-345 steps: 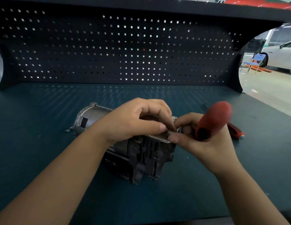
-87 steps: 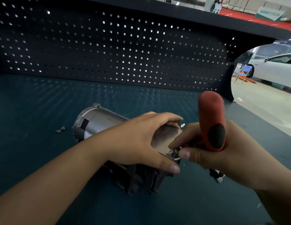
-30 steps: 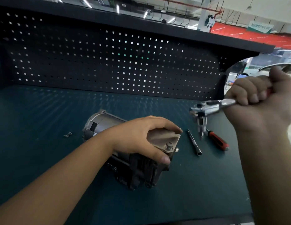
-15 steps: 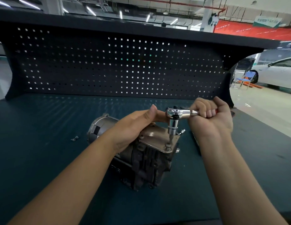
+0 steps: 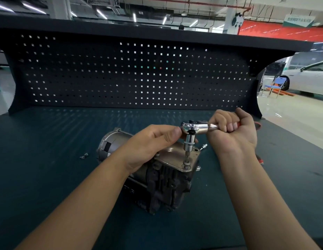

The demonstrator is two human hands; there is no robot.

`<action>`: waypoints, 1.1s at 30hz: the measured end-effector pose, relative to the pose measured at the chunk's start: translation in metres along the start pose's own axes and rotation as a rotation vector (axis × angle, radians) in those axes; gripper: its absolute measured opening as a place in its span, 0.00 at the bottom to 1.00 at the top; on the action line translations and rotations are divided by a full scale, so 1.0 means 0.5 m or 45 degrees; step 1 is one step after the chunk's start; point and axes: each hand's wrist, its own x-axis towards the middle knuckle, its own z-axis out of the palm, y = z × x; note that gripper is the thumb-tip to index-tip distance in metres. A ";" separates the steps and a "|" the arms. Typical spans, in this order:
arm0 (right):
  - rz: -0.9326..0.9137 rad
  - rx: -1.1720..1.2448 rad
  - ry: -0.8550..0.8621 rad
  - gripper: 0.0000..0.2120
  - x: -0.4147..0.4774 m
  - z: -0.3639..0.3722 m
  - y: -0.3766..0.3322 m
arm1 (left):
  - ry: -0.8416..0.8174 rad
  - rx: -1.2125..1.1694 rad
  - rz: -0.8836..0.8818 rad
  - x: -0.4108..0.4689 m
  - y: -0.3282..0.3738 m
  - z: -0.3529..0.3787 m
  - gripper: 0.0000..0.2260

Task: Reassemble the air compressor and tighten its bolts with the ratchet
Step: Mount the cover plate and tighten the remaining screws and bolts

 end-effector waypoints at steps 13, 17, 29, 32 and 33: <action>-0.020 -0.114 -0.184 0.17 -0.010 -0.003 -0.005 | -0.168 -0.037 0.108 0.038 0.017 -0.015 0.15; 0.139 -0.129 -0.151 0.15 0.015 -0.008 -0.002 | -0.246 -0.194 0.060 0.037 0.011 -0.004 0.16; 0.477 -0.392 -0.081 0.06 0.063 -0.020 0.014 | -0.441 -0.025 0.000 0.034 0.026 -0.010 0.06; 0.365 -0.169 -0.201 0.05 0.033 -0.022 -0.002 | -0.427 0.066 0.025 0.033 0.028 -0.010 0.05; 0.282 -0.162 -0.250 0.05 0.020 -0.022 -0.006 | -0.419 0.097 0.024 0.032 0.030 -0.010 0.07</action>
